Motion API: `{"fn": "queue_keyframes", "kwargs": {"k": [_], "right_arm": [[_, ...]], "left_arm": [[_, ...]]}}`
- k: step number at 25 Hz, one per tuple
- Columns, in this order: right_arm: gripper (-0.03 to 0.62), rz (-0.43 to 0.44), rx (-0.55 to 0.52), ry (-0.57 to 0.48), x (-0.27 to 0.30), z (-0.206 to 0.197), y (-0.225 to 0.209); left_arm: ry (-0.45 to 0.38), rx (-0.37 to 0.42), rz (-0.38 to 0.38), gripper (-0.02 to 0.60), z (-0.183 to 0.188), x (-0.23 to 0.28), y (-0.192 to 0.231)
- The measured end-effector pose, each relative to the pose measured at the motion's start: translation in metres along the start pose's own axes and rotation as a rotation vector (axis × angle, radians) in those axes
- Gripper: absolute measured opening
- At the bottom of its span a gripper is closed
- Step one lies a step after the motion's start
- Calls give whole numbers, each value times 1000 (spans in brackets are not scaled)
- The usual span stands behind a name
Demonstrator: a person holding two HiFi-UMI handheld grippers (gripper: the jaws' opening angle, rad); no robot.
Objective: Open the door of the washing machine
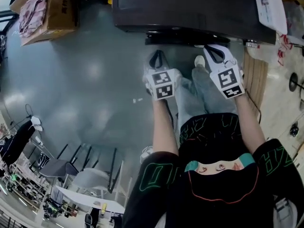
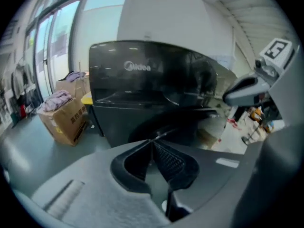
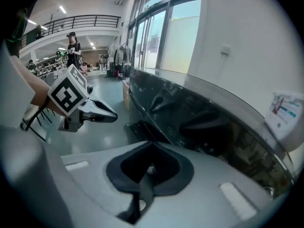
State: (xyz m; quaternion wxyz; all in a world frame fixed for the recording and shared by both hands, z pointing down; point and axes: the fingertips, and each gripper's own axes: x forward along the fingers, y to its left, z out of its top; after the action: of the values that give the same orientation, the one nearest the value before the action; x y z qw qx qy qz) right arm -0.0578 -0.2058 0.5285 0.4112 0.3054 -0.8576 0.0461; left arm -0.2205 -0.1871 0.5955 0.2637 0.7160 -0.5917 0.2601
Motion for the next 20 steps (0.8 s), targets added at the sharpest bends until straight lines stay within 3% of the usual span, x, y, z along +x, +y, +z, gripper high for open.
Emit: {"fn": "queue_keyframes", "kwargs": {"k": [2,3,4,13,20], "right_arm": [[4,8,-10,15,5,-4,0],[50,14,-16,26,8,-7,1],[111,18,-24,41,11,-11,4],[168,-25,-262,176,30,-28,11],[169,-28,-449,234,41,-38,10]], "left_arm": [[58,100,-49,99,-13,12,-3],[81,138,-70,151,-19,16,-4],[99,169,-85,165,-24,20,-4],[201,446,-142,233,-36,58,10],[235,621,-232,235,-38,86,-6]]}}
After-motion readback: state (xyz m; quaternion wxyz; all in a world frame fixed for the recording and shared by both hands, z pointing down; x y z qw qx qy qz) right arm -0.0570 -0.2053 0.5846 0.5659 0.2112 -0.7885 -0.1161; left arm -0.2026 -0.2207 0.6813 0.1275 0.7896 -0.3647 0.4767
